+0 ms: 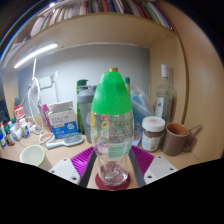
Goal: Pour water
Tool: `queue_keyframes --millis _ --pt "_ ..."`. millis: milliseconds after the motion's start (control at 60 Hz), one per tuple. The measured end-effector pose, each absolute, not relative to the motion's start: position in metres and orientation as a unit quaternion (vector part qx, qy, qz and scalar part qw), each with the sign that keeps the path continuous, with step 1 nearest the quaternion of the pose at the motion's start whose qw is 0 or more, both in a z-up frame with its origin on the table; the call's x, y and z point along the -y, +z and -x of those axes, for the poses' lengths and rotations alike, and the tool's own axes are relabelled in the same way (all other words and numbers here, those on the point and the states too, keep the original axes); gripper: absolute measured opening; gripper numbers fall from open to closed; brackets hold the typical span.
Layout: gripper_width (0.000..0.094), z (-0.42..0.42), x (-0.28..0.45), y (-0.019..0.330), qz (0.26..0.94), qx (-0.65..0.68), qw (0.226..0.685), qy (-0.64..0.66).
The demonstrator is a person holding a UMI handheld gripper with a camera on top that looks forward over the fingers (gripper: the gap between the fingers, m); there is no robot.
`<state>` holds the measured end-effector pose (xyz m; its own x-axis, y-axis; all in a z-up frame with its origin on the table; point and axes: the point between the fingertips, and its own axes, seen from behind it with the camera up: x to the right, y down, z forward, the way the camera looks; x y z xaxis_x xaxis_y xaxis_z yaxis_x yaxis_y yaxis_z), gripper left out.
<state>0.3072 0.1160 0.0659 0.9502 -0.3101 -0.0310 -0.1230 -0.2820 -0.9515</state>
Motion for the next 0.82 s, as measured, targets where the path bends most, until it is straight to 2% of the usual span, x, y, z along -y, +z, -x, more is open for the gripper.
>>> queue_keyframes --millis 50,83,317,817 --pt "0.0823 -0.300 -0.109 0.063 0.804 -0.146 0.574 -0.058" --pt "0.0858 -0.298 -0.102 0.065 0.804 -0.154 0.572 -0.051" --pt "0.0842 -0.267 -0.019 0.095 0.811 -0.162 0.557 -0.071" --pt "0.0841 -0.144 0.198 0.237 0.804 -0.194 0.557 -0.067"
